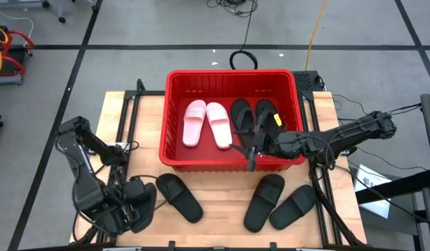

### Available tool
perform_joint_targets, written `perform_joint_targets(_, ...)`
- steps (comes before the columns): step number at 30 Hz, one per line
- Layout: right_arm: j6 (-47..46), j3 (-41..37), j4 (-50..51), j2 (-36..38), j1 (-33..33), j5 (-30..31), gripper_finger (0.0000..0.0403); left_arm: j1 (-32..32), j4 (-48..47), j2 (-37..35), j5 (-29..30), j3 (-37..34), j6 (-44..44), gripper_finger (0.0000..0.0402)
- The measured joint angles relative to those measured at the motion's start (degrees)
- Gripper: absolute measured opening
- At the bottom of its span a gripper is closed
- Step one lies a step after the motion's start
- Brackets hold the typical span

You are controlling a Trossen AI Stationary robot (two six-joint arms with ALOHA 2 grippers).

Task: Pick and place slides into bin
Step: Put the black slipper into the red bin

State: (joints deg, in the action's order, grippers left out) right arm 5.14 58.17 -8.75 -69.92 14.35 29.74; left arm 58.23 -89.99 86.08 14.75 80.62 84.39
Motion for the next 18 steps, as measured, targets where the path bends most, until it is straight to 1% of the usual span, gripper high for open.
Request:
perform_joint_targets(5, -0.07, -0.02, -0.09, 1.27, 0.00, 0.00, 0.0196, -0.55, -0.09, 0.00, 5.69, 8.65, -4.47, 0.0000)
perform_joint_targets(9, -0.04, -0.01, -0.09, 2.17, 0.00, 0.00, 0.0196, -1.37, -0.01, 0.00, 12.26, 15.43, -9.90, 0.0000)
perform_joint_targets(15, 0.20, 0.01, -0.18, 3.22, 0.00, 0.04, 0.0196, -5.11, -0.12, 0.00, 21.48, 22.88, -21.46, 0.0000)
perform_joint_targets(18, 0.22, 0.00, -0.18, 3.66, 0.00, 0.06, 0.0196, -8.43, -0.05, 0.00, 24.29, 26.02, -28.87, 0.0000)
